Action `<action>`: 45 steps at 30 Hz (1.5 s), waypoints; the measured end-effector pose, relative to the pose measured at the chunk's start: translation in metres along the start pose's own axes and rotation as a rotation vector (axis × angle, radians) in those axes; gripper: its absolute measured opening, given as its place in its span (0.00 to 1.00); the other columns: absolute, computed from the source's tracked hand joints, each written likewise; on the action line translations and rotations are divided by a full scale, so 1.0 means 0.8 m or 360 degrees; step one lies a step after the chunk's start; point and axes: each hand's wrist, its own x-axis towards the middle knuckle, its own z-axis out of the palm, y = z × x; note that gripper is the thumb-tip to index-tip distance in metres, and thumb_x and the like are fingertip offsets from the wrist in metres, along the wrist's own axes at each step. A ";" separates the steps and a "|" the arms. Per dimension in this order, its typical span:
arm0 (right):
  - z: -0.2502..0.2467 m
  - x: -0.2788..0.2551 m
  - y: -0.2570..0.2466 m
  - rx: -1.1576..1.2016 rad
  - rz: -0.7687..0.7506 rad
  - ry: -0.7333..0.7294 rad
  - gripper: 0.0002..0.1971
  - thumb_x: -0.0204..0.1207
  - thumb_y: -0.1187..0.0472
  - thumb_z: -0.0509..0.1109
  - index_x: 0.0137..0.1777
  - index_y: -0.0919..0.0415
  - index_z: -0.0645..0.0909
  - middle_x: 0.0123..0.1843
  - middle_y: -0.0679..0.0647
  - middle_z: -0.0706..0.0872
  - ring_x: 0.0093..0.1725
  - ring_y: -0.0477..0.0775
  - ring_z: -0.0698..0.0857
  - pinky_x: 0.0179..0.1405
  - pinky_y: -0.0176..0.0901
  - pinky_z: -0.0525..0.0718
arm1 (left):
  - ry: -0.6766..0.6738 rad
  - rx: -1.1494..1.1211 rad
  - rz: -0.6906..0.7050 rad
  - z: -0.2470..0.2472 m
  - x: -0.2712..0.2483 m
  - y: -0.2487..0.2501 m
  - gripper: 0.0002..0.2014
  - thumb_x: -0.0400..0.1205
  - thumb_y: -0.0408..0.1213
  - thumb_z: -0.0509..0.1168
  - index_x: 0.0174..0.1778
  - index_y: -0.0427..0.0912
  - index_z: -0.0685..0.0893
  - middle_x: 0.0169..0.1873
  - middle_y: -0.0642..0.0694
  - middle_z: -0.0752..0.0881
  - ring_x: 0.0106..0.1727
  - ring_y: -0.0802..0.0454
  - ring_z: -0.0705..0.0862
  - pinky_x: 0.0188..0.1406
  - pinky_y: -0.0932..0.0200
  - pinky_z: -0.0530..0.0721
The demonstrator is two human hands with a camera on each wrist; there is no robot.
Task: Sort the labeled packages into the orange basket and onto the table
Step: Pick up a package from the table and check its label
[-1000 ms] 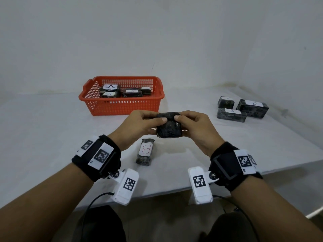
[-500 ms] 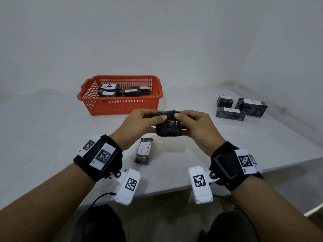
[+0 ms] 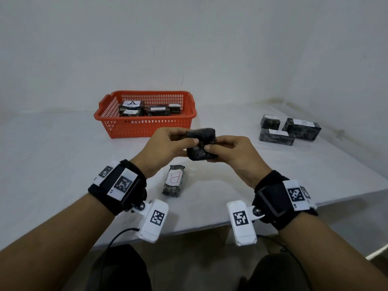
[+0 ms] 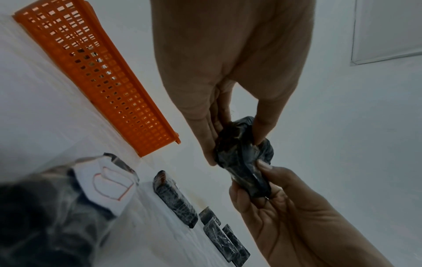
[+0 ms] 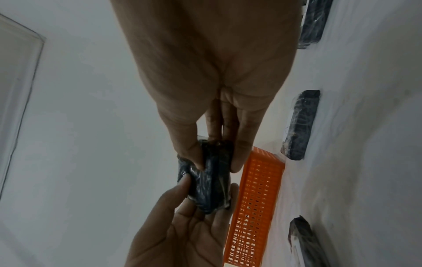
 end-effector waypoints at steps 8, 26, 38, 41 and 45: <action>-0.001 -0.002 -0.002 0.0005 -0.0026 -0.0017 0.12 0.80 0.67 0.77 0.60 0.71 0.89 0.54 0.67 0.94 0.57 0.66 0.94 0.63 0.60 0.91 | -0.0032 0.0148 0.0073 -0.005 -0.006 -0.002 0.14 0.82 0.26 0.74 0.64 0.35 0.88 0.56 0.37 0.93 0.56 0.46 0.93 0.57 0.57 0.91; 0.002 0.004 -0.007 0.0180 0.0095 -0.0049 0.19 0.76 0.66 0.81 0.65 0.70 0.86 0.61 0.68 0.92 0.64 0.65 0.91 0.75 0.57 0.83 | -0.0134 0.0264 0.0007 -0.003 -0.012 -0.006 0.15 0.85 0.45 0.72 0.67 0.47 0.90 0.59 0.46 0.93 0.63 0.52 0.90 0.75 0.46 0.84; -0.006 0.000 -0.010 0.0070 -0.0047 -0.0076 0.17 0.75 0.64 0.82 0.61 0.70 0.89 0.58 0.68 0.93 0.61 0.68 0.92 0.73 0.62 0.84 | -0.0131 -0.0058 -0.0002 0.003 -0.007 -0.010 0.20 0.82 0.42 0.72 0.66 0.33 0.88 0.62 0.38 0.92 0.67 0.44 0.90 0.70 0.49 0.87; -0.006 -0.001 -0.013 0.0137 -0.0003 -0.0128 0.17 0.76 0.66 0.80 0.63 0.71 0.87 0.60 0.70 0.92 0.64 0.70 0.90 0.75 0.60 0.83 | 0.0000 -0.0047 0.0060 0.001 -0.003 -0.012 0.13 0.85 0.35 0.71 0.63 0.30 0.89 0.59 0.35 0.93 0.64 0.41 0.91 0.71 0.46 0.87; -0.007 -0.002 -0.007 0.0115 -0.0028 -0.0131 0.14 0.76 0.67 0.79 0.61 0.67 0.89 0.59 0.67 0.93 0.64 0.69 0.91 0.75 0.60 0.83 | -0.0072 -0.0113 0.0019 -0.003 -0.002 -0.012 0.16 0.84 0.36 0.73 0.64 0.29 0.88 0.61 0.34 0.92 0.66 0.37 0.90 0.69 0.50 0.87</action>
